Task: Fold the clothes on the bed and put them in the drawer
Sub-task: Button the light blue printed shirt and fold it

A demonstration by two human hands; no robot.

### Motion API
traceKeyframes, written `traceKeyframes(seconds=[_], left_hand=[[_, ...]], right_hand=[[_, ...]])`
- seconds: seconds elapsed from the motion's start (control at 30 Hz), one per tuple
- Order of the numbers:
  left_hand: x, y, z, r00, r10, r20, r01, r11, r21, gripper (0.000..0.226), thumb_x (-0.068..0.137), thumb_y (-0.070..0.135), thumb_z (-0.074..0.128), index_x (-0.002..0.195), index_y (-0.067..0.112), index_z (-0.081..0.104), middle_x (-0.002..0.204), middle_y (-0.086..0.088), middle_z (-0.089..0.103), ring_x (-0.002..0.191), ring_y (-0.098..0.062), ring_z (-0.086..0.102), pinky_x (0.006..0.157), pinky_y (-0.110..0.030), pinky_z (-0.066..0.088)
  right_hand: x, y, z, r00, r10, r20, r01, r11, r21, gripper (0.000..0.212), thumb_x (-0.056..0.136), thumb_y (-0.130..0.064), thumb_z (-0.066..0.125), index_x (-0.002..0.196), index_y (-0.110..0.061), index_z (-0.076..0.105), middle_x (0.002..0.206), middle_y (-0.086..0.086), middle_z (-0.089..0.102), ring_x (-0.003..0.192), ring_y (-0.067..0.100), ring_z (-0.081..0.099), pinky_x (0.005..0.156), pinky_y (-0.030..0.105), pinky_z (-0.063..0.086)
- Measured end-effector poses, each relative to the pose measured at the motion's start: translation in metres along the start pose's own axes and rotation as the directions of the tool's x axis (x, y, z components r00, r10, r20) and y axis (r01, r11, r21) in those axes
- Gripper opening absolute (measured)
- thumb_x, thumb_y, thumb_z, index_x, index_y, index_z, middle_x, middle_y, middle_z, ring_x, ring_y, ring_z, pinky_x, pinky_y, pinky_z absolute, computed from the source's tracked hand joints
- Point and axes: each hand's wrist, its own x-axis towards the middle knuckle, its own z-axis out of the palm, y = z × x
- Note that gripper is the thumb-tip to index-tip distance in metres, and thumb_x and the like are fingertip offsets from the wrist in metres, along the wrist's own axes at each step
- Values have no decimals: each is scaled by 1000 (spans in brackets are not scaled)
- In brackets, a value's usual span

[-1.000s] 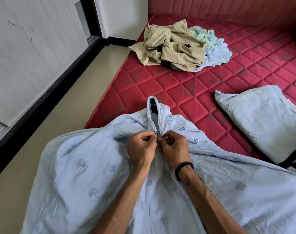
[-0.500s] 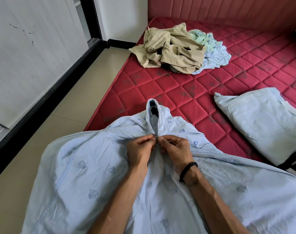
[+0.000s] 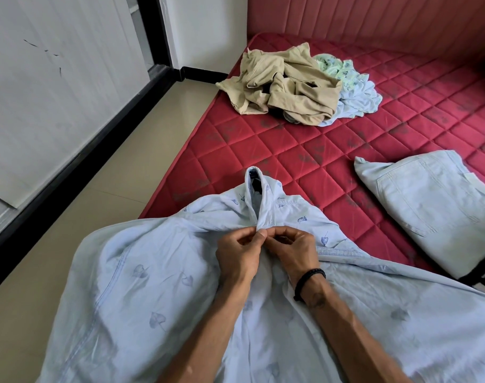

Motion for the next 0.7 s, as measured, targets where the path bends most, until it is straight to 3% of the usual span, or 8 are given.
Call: traceKeyframes(seconds=[0.13, 0.3, 0.43, 0.57, 0.7], left_hand=[[-1, -2, 0, 980, 190, -54, -177, 968, 180, 35, 86, 44, 64, 95, 16, 82, 84, 4, 79, 79, -7, 72, 79, -32, 58], [4, 2, 5, 996, 88, -32, -85, 993, 86, 36, 88, 45, 60, 94, 16, 81, 83, 5, 77, 81, -10, 72, 80, -33, 58], [7, -1, 5, 998, -59, 27, 59, 998, -13, 23, 98, 27, 69, 83, 12, 78, 75, 1, 75, 72, -13, 67, 74, -35, 56], [6, 0, 4, 991, -115, 72, 122, 988, -98, 30, 96, 22, 71, 79, -2, 71, 68, -6, 63, 67, -17, 53, 67, -33, 46], [12, -5, -1, 992, -39, 124, 39, 999, 0, 36, 91, 38, 67, 72, 7, 70, 58, 6, 60, 57, -12, 50, 62, -31, 43]], right_hand=[[-3, -4, 2, 1000, 1, 31, -2, 1000, 18, 6, 83, -3, 82, 88, -5, 81, 89, 14, 79, 93, 35, 76, 92, 47, 60], [-6, -6, 3, 998, -58, -11, 58, 998, -14, 4, 85, -8, 82, 90, -8, 82, 87, 9, 80, 87, 24, 76, 85, 39, 62], [-4, -3, 7, 992, -95, -85, 90, 994, -63, 1, 88, -9, 79, 88, -8, 80, 83, 7, 79, 78, 16, 74, 77, 30, 62], [4, 2, 5, 994, -57, -92, 52, 997, -62, 9, 94, -8, 72, 88, -4, 77, 83, 14, 77, 75, 17, 72, 81, 38, 63], [5, 2, 4, 993, -82, -84, 69, 986, -151, 6, 92, -13, 75, 86, -12, 76, 80, 10, 77, 72, 14, 70, 77, 42, 62]])
